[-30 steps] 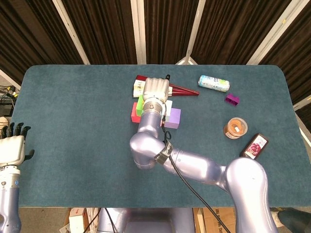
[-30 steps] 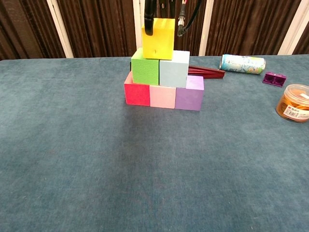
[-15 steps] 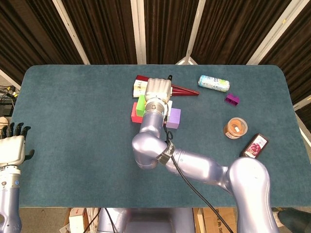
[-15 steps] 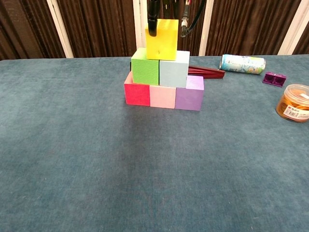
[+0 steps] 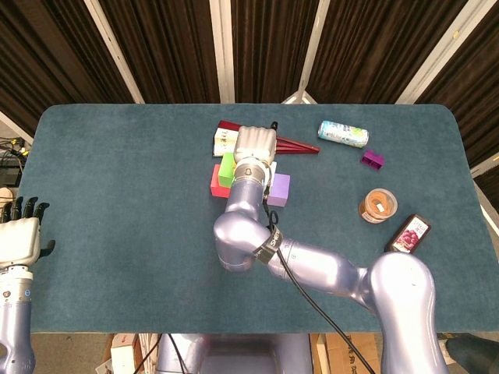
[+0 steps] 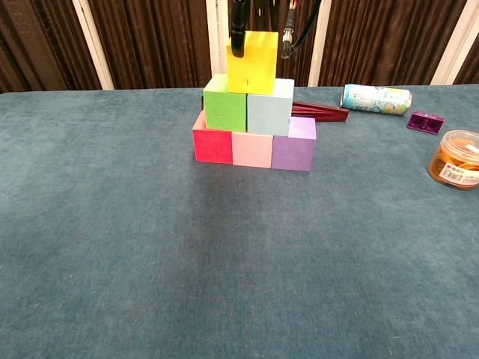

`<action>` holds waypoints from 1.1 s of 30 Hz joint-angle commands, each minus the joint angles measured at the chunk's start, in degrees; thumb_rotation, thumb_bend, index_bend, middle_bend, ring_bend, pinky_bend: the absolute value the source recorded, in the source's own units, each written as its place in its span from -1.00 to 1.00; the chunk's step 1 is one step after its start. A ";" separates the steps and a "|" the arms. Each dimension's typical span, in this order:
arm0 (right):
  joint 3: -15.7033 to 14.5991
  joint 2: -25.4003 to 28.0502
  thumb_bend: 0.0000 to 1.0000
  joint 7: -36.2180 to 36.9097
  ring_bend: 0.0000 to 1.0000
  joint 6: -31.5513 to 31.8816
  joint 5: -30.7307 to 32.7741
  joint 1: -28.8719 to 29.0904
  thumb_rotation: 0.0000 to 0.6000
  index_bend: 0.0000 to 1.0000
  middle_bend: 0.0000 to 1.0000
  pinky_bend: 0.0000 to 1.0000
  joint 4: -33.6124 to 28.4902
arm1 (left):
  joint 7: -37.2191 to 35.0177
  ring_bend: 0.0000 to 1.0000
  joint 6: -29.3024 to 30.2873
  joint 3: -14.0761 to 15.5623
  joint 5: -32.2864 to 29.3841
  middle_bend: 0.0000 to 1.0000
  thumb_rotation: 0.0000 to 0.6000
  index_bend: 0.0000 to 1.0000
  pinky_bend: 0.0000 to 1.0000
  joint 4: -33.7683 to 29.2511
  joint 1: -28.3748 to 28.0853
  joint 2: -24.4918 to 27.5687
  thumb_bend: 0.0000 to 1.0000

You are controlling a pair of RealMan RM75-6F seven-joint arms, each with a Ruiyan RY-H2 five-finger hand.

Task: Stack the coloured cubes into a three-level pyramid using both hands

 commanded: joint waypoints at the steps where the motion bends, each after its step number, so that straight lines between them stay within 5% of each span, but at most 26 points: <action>1: 0.13 -0.08 -0.31 -0.04 -0.55 0.10 -0.10 -0.04 1.00 -0.19 -0.22 -1.00 -0.09 | -0.06 -1.00 0.02 -0.02 0.01 -0.85 1.00 -0.60 -1.00 0.02 -0.01 0.01 -0.35; 33: 1.52 -0.48 -0.31 -0.84 -0.66 1.52 -1.03 0.07 1.00 -0.34 -0.44 -1.00 -0.04 | 0.01 -1.00 0.10 -0.07 -0.44 -0.85 1.00 -0.60 -1.00 -0.19 -0.03 0.19 -0.35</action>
